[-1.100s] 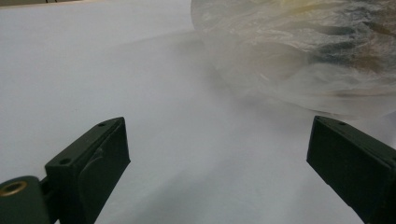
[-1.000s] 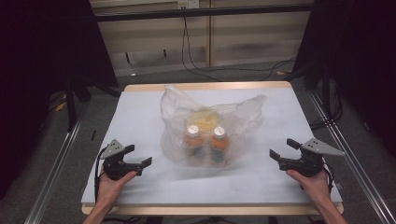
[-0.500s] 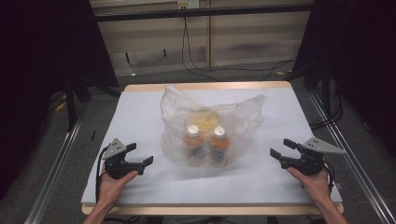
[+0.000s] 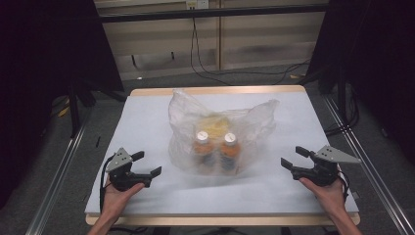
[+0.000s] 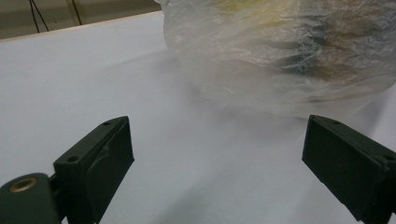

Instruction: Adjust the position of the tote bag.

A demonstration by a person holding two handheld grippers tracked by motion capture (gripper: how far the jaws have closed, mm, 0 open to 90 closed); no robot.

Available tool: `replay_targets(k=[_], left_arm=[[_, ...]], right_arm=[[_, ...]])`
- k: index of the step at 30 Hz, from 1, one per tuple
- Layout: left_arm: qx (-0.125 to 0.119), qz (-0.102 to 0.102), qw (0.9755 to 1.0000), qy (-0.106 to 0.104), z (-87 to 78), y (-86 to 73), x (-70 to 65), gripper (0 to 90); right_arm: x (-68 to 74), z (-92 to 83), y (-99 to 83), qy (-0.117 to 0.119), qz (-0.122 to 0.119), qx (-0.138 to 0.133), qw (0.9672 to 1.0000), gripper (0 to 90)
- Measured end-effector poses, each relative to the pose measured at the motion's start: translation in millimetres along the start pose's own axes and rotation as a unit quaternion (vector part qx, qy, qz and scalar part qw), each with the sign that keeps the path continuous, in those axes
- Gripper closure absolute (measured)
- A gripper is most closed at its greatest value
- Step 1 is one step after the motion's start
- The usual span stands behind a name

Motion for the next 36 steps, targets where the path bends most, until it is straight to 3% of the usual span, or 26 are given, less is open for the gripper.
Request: replay_targets(k=[6, 12, 17, 25, 27, 32, 36], left_arm=[[-0.008, -0.007, 0.9999, -0.001, -3.3, 1.0, -0.3, 8.3], [-0.022, -0.017, 0.9996, -0.010, -4.4, 6.4, -2.5, 8.3], [-0.030, 0.001, 0.9995, -0.013, -3.5, 14.9, -5.3, 10.3], [-0.044, 0.019, 0.9988, 0.002, 3.5, 39.3, -3.9, 14.6], [-0.047, 0.017, 0.9987, 0.007, 7.7, 46.7, -1.0, 15.0], [-0.052, 0.022, 0.9983, -0.009, 16.2, 62.5, -1.3, 17.6], [-0.057, 0.027, 0.9980, -0.005, 22.4, 72.5, 0.9, 19.4]], right_arm=[[-2.6, 1.1, 1.2, -0.002, 0.007, -0.004, 1.0000, 24.5], [1.7, 1.9, 4.0, 0.002, -0.002, -0.004, 1.0000, 26.2], [5.8, 2.5, 12.1, 0.013, -0.014, -0.009, 0.9998, 29.4], [9.5, 9.9, 24.1, 0.027, -0.024, -0.007, 0.9993, 36.0], [8.1, 12.8, 29.2, 0.029, -0.029, -0.005, 0.9991, 38.5], [1.6, 19.6, 42.4, 0.035, -0.026, -0.009, 0.9990, 43.0], [-3.3, 24.4, 51.0, 0.034, -0.025, -0.010, 0.9991, 45.3]])
Point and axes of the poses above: each handheld gripper's, and its own axes: z roughly forward along the jaws, y roughly out of its top, x roughly to its left, the point moved 8 cm from there along z, roughly forward along the jaws, and after that the axes turned 8 degrees about y, right-handed, at the moved point
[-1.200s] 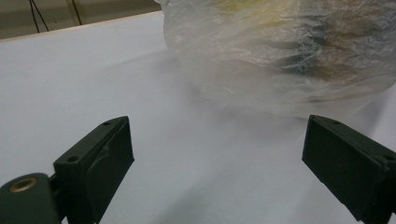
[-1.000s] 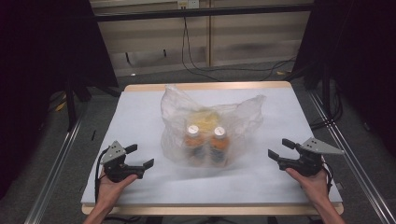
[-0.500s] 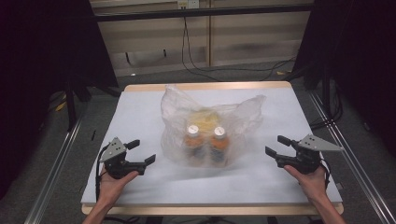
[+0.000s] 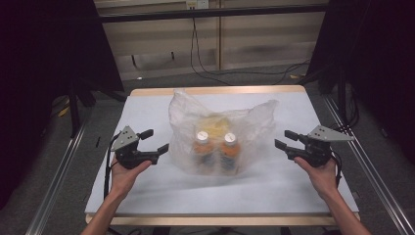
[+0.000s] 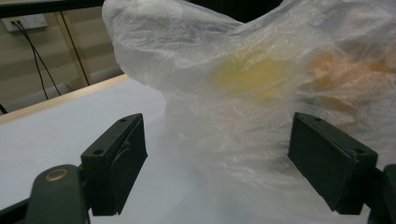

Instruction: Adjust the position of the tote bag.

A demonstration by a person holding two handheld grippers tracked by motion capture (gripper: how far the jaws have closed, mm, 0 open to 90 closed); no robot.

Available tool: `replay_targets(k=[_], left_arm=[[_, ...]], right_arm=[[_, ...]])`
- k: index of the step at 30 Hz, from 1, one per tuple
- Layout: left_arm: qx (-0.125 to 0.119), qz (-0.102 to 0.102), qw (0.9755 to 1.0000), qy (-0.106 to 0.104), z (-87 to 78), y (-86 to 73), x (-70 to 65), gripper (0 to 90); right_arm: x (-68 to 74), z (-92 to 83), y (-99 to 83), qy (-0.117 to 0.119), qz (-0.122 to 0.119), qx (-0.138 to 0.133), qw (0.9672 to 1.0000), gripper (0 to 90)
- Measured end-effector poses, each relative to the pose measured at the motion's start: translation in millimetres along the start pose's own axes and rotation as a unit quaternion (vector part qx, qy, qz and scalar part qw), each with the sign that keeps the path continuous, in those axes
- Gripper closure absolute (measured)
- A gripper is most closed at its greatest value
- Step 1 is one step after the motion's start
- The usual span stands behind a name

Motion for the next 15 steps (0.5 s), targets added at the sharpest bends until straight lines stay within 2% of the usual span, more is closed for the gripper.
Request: replay_targets(k=[1, 3, 4, 9, 11, 13, 14, 15], left_arm=[[-0.004, -0.002, 1.0000, -0.007, 2.1, 2.0, 0.4, 20.2], [0.001, -0.007, 1.0000, -0.007, 4.7, 5.0, 2.0, 21.0], [-0.005, -0.011, 0.9999, -0.011, 7.0, 8.5, 3.5, 21.1], [-0.005, -0.008, 1.0000, 0.000, 16.1, 18.5, 13.5, 21.7], [-0.009, -0.015, 0.9998, -0.001, 21.2, 22.8, 16.4, 21.7], [-0.007, -0.013, 0.9999, 0.000, 25.7, 26.1, 18.1, 21.7], [-0.006, -0.004, 1.0000, 0.003, 28.4, 29.2, 19.2, 21.6], [-0.007, -0.005, 0.9999, -0.007, 30.1, 31.1, 18.0, 21.6]], right_arm=[[-1.1, 1.1, 2.9, 0.002, 0.002, 0.000, 1.0000, 46.0], [-3.7, 3.1, 7.2, 0.002, 0.003, -0.001, 1.0000, 46.3], [-5.3, 4.0, 8.7, 0.000, 0.001, -0.001, 1.0000, 46.3], [-16.5, 11.8, 15.3, -0.003, 0.006, 0.003, 1.0000, 45.2], [-20.5, 14.9, 16.1, -0.006, 0.006, 0.009, 0.9999, 43.4], [-28.2, 19.2, 17.3, -0.015, 0.002, 0.017, 0.9997, 40.5], [-30.6, 20.6, 17.5, -0.019, 0.003, 0.019, 0.9996, 38.7], [-34.0, 22.9, 18.7, -0.021, 0.007, 0.018, 0.9996, 37.9]])
Point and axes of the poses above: each handheld gripper's, and its own axes: z roughly forward along the jaws, y roughly out of its top, x roughly to its left, the point moved 8 cm from there along z, roughly forward along the jaws, and after that the axes turned 8 degrees about y, right-handed, at the moved point
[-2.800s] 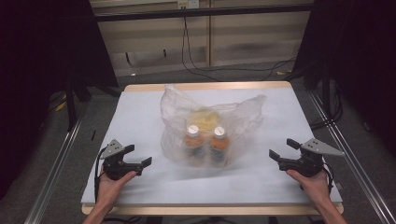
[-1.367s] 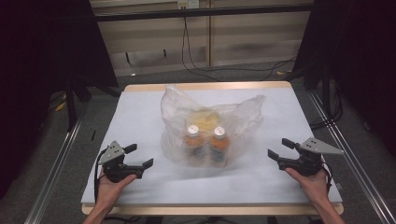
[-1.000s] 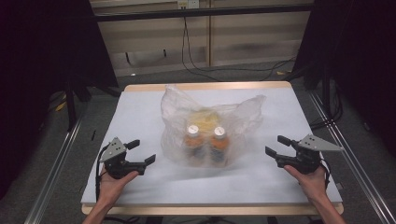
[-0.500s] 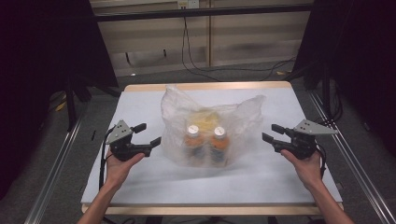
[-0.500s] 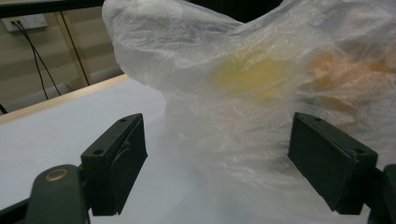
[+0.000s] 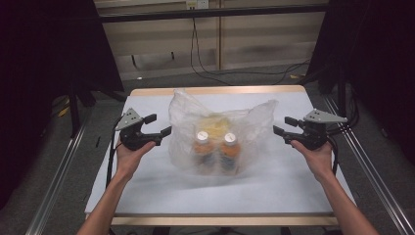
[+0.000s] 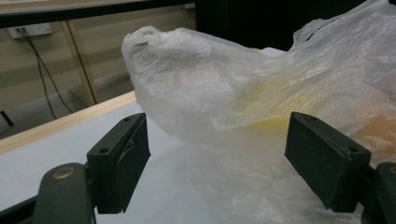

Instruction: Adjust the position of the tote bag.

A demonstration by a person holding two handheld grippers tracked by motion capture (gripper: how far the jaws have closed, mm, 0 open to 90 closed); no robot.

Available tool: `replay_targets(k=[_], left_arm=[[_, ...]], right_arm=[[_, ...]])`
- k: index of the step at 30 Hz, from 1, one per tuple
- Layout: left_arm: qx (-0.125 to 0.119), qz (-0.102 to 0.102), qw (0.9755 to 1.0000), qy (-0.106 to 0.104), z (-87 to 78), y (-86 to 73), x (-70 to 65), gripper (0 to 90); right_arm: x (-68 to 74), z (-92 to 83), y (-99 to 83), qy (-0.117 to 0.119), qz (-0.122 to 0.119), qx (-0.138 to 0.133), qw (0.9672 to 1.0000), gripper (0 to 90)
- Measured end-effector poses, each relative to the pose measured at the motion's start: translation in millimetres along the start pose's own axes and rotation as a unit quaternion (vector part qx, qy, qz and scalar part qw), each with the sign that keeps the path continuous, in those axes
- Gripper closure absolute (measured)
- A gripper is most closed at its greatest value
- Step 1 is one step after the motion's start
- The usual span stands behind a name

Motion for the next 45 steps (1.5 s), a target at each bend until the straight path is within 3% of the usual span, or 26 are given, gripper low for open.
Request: replay_targets(k=[4, 9, 14, 16, 19, 23, 25, 35, 39, 41, 45], left_arm=[[0.005, 0.008, 0.9999, 0.011, 6.9, 9.3, 2.7, 21.6], [0.007, -0.001, 1.0000, 0.001, 17.7, 18.6, 10.3, 21.1], [0.011, -0.026, 0.9996, 0.010, 30.2, 23.8, 23.0, 19.6], [0.012, -0.025, 0.9995, 0.013, 33.9, 25.3, 26.5, 18.5], [0.016, -0.027, 0.9994, 0.015, 39.6, 26.5, 27.4, 17.4], [0.031, -0.023, 0.9991, 0.014, 50.1, 26.8, 25.9, 15.3], [0.027, -0.024, 0.9992, 0.016, 53.2, 27.7, 26.0, 13.6], [0.044, -0.041, 0.9982, 0.002, 69.6, 15.9, 23.8, 9.6], [0.048, -0.043, 0.9979, -0.003, 71.7, 14.0, 23.0, 9.5], [0.053, -0.031, 0.9981, -0.002, 72.8, 12.6, 19.4, 8.6], [0.051, -0.038, 0.9980, -0.005, 75.3, 12.4, 19.3, 8.6]], right_arm=[[-7.0, 6.1, 1.8, 0.004, 0.008, 0.001, 1.0000, 35.6], [-13.7, 15.0, 6.1, 0.001, 0.009, 0.008, 0.9999, 31.1], [-24.8, 24.3, 12.1, -0.005, 0.017, 0.016, 0.9997, 22.9], [-26.3, 28.0, 15.4, -0.005, 0.023, 0.020, 0.9995, 17.5], [-27.6, 32.1, 22.9, -0.012, 0.006, 0.027, 0.9995, 15.8], [-35.6, 38.7, 26.6, -0.011, 0.010, 0.032, 0.9994, 14.7], [-40.5, 43.3, 25.6, -0.015, 0.011, 0.038, 0.9991, 13.9], [-45.1, 65.6, 11.4, 0.010, 0.040, 0.057, 0.9975, 13.1], [-43.4, 75.2, 5.5, 0.017, 0.035, 0.073, 0.9966, 21.6], [-41.2, 79.0, 5.0, 0.027, 0.037, 0.069, 0.9966, 35.6], [-38.2, 82.7, 7.5, 0.036, 0.033, 0.060, 0.9970, 57.4]])
Point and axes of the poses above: each handheld gripper's, and its own axes: z roughly forward along the jaws, y roughly out of its top, x roughly to its left, the point moved 8 cm from there along z, roughly forward along the jaws, and after that the axes turned 8 degrees about y, right-handed, at the moved point
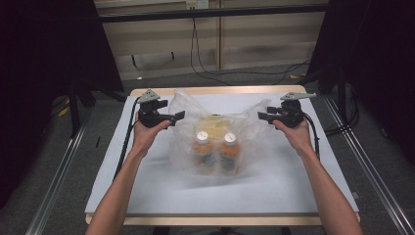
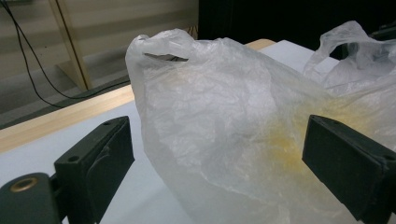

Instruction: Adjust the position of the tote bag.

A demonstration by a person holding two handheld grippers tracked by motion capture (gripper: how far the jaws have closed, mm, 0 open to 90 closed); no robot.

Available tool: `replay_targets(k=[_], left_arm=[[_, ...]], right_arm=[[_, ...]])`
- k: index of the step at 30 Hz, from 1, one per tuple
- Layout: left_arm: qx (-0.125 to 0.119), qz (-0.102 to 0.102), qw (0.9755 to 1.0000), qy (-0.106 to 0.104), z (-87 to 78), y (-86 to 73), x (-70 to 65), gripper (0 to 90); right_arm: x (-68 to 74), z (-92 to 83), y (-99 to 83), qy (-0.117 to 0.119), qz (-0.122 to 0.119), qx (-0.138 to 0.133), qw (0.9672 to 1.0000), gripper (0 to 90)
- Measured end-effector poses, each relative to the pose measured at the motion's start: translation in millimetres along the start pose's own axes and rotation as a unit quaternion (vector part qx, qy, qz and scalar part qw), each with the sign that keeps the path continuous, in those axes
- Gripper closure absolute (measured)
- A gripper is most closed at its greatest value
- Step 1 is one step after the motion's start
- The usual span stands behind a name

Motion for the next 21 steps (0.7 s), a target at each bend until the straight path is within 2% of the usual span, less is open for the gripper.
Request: replay_targets(k=[4, 7, 10, 12, 13, 15, 16, 17, 21], left_arm=[[0.002, -0.001, 1.0000, -0.006, 3.5, -1.4, -1.6, 9.6], [0.006, 0.001, 1.0000, -0.006, 5.8, -3.3, -1.3, 13.1], [0.008, -0.003, 0.9998, -0.019, 5.9, -4.4, -2.3, 26.2], [0.009, -0.002, 0.9996, -0.028, 5.0, -4.5, -3.8, 43.3], [0.011, -0.002, 0.9995, -0.030, 5.1, -4.8, -4.8, 46.1], [0.017, 0.006, 0.9993, -0.032, 4.8, -5.7, -6.4, 61.1], [0.018, 0.004, 0.9993, -0.032, 4.9, -6.2, -7.0, 64.8], [0.022, 0.001, 0.9990, -0.040, 5.3, -7.1, -8.2, 68.3], [0.032, 0.007, 0.9980, -0.054, 6.1, -10.4, -10.3, 84.3]], right_arm=[[7.3, -1.8, 2.7, 0.016, -0.009, -0.007, 0.9998, 79.9], [10.5, -4.4, 5.3, 0.023, -0.016, -0.012, 0.9995, 90.0], [13.1, -8.1, 8.7, 0.025, -0.014, -0.019, 0.9994, 90.0], [14.6, -10.4, 11.4, 0.026, -0.015, -0.025, 0.9992, 90.0], [15.5, -12.0, 12.3, 0.027, -0.015, -0.026, 0.9992, 90.0], [16.6, -15.1, 14.6, 0.027, -0.014, -0.032, 0.9990, 90.0], [16.8, -16.0, 15.1, 0.028, -0.015, -0.033, 0.9989, 90.0], [17.2, -17.7, 16.2, 0.030, -0.013, -0.036, 0.9988, 90.0], [18.6, -21.8, 18.2, 0.032, -0.016, -0.039, 0.9986, 90.0]])
Point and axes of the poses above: each handheld gripper's, and its own axes: z roughly forward along the jaws, y roughly out of its top, x roughly to its left, the point moved 8 cm from there along z, roughly forward along the jaws, and after that the axes turned 8 degrees about y, right-handed, at the moved point
